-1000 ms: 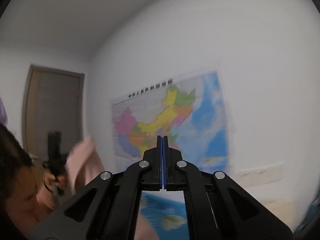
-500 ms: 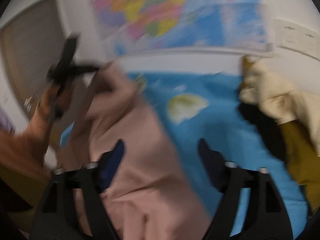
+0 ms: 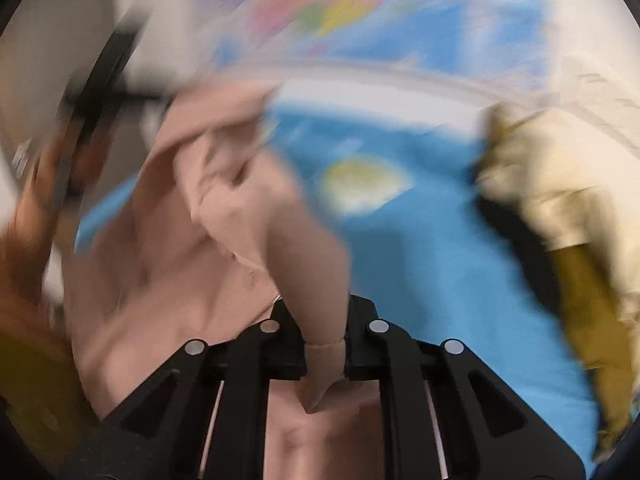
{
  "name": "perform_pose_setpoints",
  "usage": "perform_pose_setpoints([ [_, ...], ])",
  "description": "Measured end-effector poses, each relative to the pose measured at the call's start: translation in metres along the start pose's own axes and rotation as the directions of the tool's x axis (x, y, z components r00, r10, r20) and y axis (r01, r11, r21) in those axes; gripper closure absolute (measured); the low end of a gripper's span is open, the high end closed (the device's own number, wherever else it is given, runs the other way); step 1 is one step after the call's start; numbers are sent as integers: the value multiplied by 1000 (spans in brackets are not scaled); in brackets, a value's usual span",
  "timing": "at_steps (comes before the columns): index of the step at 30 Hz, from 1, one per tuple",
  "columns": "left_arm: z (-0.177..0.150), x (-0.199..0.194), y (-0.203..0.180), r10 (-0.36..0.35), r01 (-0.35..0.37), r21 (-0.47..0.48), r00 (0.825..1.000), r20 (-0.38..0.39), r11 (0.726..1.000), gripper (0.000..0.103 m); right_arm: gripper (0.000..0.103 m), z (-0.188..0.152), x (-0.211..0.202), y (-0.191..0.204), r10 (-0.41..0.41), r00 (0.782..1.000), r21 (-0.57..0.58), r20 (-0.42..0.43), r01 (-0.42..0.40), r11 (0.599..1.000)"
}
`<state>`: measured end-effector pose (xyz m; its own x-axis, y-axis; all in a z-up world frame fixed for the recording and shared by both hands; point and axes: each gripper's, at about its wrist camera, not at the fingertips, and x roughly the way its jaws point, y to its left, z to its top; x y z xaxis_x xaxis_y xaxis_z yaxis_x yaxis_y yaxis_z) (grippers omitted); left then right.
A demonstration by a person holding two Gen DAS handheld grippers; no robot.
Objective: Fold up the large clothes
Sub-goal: 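Lift the pink jacket with the right gripper while the left gripper grasps it too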
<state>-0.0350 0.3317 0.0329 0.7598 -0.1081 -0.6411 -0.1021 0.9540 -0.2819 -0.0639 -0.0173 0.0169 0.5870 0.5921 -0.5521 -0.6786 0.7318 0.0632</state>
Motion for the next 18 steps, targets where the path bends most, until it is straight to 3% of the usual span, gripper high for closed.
perform_pose_setpoints([
  [3,16,-22,-10,-109,110,-1,991,71,994,92,92,59,-30,-26,-34,994,28,108,31,999],
  [6,39,-38,-28,-118,112,43,980,160,993,92,92,110,-24,-43,-67,984,38,167,61,997],
  [8,55,-28,-31,-96,89,46,980,172,995,92,92,126,2,-60,-80,988,63,136,72,995],
  [12,79,43,-20,-23,22,15,998,60,1000,91,92,125,94,-95,-121,992,112,-32,124,986],
  [13,82,72,-16,5,-5,23,1000,12,1000,90,91,116,119,-103,-93,992,142,-84,104,984],
  [14,81,101,-10,55,-54,19,998,-33,998,90,91,106,151,-113,-102,984,158,-149,125,980],
  [15,79,121,-5,60,-59,13,996,-70,998,90,90,93,169,-118,-111,977,166,-184,142,976],
  [18,66,194,13,117,-120,-2,973,-200,993,89,91,73,221,-126,-146,950,143,-275,191,971],
])
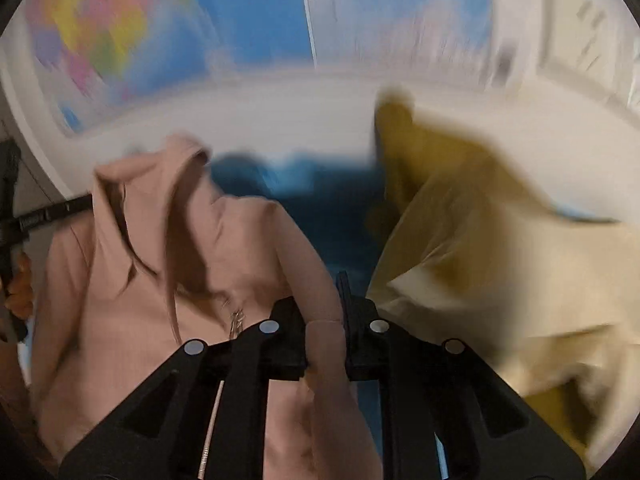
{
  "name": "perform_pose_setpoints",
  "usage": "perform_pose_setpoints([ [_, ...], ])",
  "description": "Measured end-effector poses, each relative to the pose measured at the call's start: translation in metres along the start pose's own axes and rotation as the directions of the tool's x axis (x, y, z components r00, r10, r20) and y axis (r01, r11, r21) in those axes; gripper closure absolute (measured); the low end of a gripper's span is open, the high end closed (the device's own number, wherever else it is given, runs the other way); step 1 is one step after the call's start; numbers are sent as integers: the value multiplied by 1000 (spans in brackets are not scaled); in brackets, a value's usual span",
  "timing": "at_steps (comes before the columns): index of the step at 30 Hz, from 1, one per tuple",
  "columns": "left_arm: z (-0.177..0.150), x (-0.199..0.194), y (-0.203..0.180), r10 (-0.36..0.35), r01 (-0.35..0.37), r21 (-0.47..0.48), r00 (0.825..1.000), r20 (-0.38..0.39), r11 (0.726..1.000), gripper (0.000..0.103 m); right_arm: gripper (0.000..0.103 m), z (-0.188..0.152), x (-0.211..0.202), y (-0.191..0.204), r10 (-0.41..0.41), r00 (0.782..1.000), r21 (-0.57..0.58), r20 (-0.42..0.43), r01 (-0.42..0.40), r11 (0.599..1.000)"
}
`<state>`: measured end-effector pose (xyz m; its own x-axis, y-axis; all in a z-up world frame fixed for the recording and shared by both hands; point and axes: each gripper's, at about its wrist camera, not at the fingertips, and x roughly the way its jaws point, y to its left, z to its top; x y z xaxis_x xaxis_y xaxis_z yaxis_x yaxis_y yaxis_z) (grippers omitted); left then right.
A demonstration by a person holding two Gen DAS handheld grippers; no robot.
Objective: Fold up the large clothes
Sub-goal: 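Lift the pink jacket with the right gripper while the left gripper grasps it too, then lay the pink jacket flat on the blue sheet with both grippers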
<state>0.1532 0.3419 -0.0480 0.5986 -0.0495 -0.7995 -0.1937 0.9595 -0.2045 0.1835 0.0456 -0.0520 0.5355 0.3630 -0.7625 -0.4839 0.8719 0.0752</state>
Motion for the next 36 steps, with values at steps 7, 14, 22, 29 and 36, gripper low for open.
perform_pose_setpoints([
  [7,0,29,27,-24,18,-79,997,-72,997,55,52,-6,-9,9,-17,1000,-86,-5,16,996],
  [14,-41,-51,35,-119,120,133,993,-16,984,26,17,-105,-105,-17,28,999,-94,19,-26,995],
  [22,-124,-69,34,-165,212,296,971,-174,932,24,76,-234,-131,-54,175,972,137,-159,-154,979],
  [29,-122,-61,35,-44,82,278,989,-141,957,93,100,-181,-212,-62,-67,998,32,9,67,997],
  [36,-97,-83,60,15,-11,155,1000,-22,988,78,95,-115,-199,-106,-278,958,67,66,273,960],
])
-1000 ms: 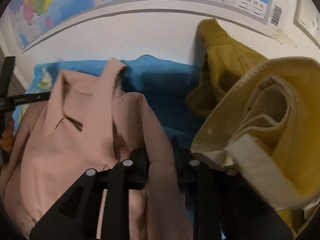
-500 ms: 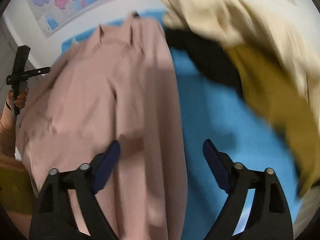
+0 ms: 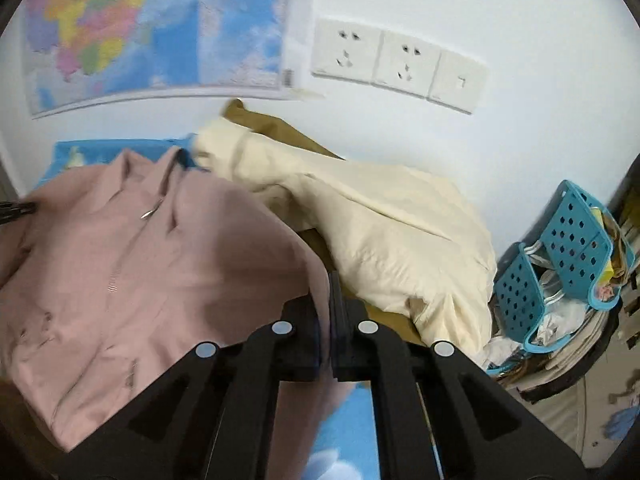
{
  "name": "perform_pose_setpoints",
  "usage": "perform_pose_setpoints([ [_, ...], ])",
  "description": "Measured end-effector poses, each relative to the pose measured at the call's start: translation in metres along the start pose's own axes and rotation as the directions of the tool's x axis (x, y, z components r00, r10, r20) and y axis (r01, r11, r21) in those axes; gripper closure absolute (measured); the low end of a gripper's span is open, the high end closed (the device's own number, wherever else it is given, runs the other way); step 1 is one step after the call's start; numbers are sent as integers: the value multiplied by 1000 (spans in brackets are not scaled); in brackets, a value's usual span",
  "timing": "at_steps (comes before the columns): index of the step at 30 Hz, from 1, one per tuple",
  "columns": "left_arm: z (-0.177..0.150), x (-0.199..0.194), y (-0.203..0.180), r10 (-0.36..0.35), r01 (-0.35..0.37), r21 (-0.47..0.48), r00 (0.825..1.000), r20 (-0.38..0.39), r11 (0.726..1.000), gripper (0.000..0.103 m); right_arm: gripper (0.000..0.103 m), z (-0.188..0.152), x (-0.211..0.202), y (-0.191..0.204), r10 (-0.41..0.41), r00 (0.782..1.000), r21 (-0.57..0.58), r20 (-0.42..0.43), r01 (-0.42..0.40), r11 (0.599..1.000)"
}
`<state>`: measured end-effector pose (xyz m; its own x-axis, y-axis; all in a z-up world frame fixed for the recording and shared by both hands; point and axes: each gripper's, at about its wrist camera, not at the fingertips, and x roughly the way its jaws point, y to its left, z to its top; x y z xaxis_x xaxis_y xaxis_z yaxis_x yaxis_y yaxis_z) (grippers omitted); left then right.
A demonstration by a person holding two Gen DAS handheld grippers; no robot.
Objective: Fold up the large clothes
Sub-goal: 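Lay the pink jacket flat on the blue sheet with both grippers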
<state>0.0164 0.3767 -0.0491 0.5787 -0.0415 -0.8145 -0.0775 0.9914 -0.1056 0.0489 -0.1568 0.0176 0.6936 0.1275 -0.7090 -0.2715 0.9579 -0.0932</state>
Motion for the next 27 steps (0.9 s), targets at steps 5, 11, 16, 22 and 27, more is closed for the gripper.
perform_pose_setpoints([
  [5,-23,-7,10,26,-26,4,1000,-6,1000,44,47,-34,54,-16,-55,991,59,-121,62,996],
  [11,-65,-41,20,-89,90,-23,996,16,996,19,25,-63,-19,-2,197,977,108,86,-206,973],
  [16,-102,-35,-9,-57,59,80,998,-35,995,18,12,-102,-29,62,159,987,-127,25,-154,980],
  [22,-110,-26,9,14,-15,-7,997,-72,1000,98,54,-144,23,35,145,981,17,-132,-144,989],
  [27,-82,-78,37,225,-223,-51,973,45,974,94,100,-141,11,-5,83,994,82,-71,-77,994],
])
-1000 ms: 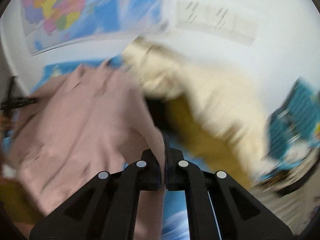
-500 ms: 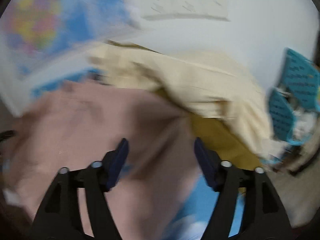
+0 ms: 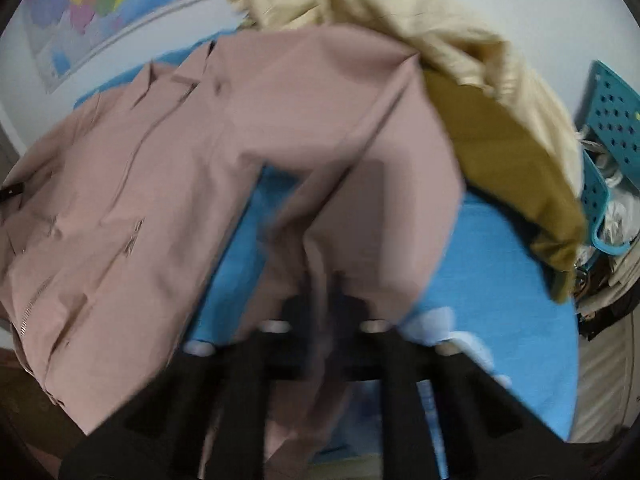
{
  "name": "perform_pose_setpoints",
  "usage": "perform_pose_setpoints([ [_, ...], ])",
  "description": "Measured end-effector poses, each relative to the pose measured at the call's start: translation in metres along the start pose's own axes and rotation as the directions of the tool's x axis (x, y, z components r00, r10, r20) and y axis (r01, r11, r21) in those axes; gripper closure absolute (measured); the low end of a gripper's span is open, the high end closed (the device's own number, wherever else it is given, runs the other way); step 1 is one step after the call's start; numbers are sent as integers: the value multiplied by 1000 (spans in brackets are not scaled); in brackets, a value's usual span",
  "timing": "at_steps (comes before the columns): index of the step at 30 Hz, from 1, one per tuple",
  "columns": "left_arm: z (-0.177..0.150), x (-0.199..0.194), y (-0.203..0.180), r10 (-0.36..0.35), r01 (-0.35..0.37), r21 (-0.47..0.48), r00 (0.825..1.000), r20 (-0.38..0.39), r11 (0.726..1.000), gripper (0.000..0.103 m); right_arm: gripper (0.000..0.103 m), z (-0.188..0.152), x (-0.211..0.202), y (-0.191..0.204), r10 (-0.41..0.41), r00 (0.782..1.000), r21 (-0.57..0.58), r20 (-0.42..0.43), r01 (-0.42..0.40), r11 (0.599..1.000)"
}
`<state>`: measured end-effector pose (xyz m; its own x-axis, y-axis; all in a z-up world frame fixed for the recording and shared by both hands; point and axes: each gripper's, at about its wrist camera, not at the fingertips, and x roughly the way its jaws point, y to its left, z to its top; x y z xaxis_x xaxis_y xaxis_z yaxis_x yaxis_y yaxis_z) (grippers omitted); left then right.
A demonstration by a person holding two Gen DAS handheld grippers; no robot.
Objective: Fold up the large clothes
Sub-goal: 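Lay the pink jacket flat on the blue sheet with both grippers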
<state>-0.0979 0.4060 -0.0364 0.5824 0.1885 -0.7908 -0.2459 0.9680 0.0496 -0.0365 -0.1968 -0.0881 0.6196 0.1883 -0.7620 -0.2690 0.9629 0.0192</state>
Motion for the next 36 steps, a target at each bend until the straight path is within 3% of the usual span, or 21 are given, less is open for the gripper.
perform_pose_setpoints([
  [2,13,-19,-2,188,-192,48,980,71,980,76,100,6,-12,-11,-79,996,7,33,79,997],
  [3,15,-21,-12,371,-386,124,920,129,914,57,100,9,-16,-24,-123,991,25,47,122,992],
  [4,13,-18,-20,458,-481,167,874,160,861,40,100,10,-18,-33,-148,988,47,51,146,988],
  [5,10,-12,-26,523,-552,207,833,181,808,36,93,9,-16,-43,-155,987,69,32,153,986],
  [6,7,-6,-29,552,-582,231,813,184,780,35,90,8,-12,-46,-159,987,80,14,158,984],
  [7,1,4,-33,581,-607,253,795,175,753,35,73,5,-11,-51,-166,986,98,14,164,982],
  [8,-4,8,-32,581,-603,254,797,165,756,35,62,1,-15,-52,-170,985,122,33,164,979],
  [9,-7,11,-30,554,-572,240,820,141,785,35,47,0,-16,-50,-158,986,134,49,151,979],
  [11,-14,5,-8,360,-362,93,932,39,928,34,44,-6,-30,-43,-126,986,132,106,112,985],
  [12,-19,0,5,227,-227,11,974,10,974,34,41,-9,-41,-35,-78,986,122,149,60,991],
  [14,-30,-8,15,80,-80,-50,997,7,996,34,36,-16,-59,-20,56,978,78,199,-73,994],
  [17,-51,-21,7,-79,79,-31,997,1,996,29,16,-26,-63,23,318,934,-44,165,-315,948],
  [20,-66,-28,0,-217,217,-14,976,9,976,29,15,-37,-36,48,471,881,-52,47,-469,882],
  [22,-81,-41,-6,-335,336,-24,941,40,942,23,15,-45,-19,52,543,840,-13,-14,-543,840],
  [25,-105,-52,-16,-470,471,-5,881,55,882,20,15,-58,-1,60,685,727,60,-52,-682,729],
  [28,-127,-51,-37,-585,585,29,811,-7,810,12,45,-59,1,73,757,649,53,-71,-756,653],
  [30,-134,-47,-56,-620,622,54,783,-49,781,11,54,-59,-1,84,773,630,62,-72,-771,634],
  [31,-137,-42,-67,-651,655,50,756,-75,754,11,74,-56,-3,85,784,617,73,-67,-780,621],
  [33,-138,-34,-84,-671,679,41,732,-117,733,12,84,-42,-15,80,805,593,93,-5,-801,591],
  [35,-132,-34,-96,-673,683,35,727,-136,730,55,87,-28,-40,68,801,595,59,74,-804,592],
  [36,-127,-35,-101,-690,700,13,707,-155,714,85,88,-18,-56,62,798,587,46,136,-809,586],
])
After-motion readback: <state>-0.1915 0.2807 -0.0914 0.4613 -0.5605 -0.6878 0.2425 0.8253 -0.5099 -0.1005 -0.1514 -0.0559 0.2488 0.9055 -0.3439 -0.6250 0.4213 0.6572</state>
